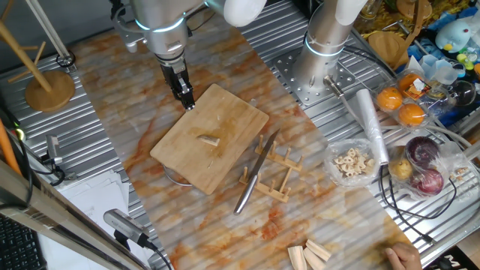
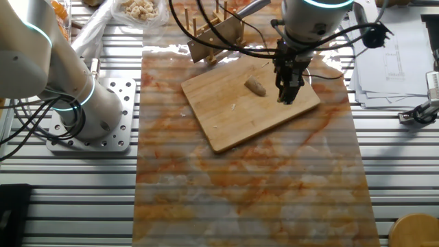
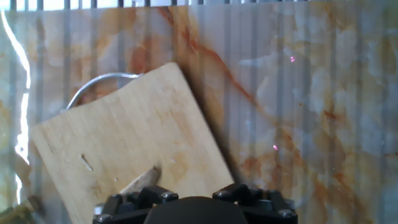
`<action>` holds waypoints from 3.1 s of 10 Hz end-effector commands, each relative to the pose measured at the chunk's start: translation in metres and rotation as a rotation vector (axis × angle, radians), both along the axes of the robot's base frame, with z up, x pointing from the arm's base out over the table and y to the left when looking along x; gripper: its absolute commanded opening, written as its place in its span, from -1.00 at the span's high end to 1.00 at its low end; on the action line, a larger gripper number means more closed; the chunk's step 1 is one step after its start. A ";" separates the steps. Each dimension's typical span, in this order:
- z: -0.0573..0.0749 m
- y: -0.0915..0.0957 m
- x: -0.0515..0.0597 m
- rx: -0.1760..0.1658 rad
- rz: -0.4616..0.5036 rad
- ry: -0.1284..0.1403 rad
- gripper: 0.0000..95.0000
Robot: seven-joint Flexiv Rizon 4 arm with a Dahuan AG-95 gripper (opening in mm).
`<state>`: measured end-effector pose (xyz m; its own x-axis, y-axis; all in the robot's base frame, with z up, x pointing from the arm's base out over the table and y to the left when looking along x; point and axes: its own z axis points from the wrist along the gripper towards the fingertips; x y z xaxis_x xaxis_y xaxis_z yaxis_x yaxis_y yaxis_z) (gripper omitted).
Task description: Slice the lotus root
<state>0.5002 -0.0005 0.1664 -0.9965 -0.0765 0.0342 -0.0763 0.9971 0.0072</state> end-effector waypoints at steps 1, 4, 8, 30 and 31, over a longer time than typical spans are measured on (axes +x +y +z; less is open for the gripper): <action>0.000 0.000 -0.002 -0.001 0.001 -0.004 1.00; 0.000 0.002 -0.002 0.006 0.026 0.000 1.00; -0.005 0.045 -0.001 -0.021 0.032 0.017 1.00; 0.017 0.167 -0.042 -0.099 0.430 0.047 1.00; 0.018 0.195 -0.060 -0.111 0.434 0.047 1.00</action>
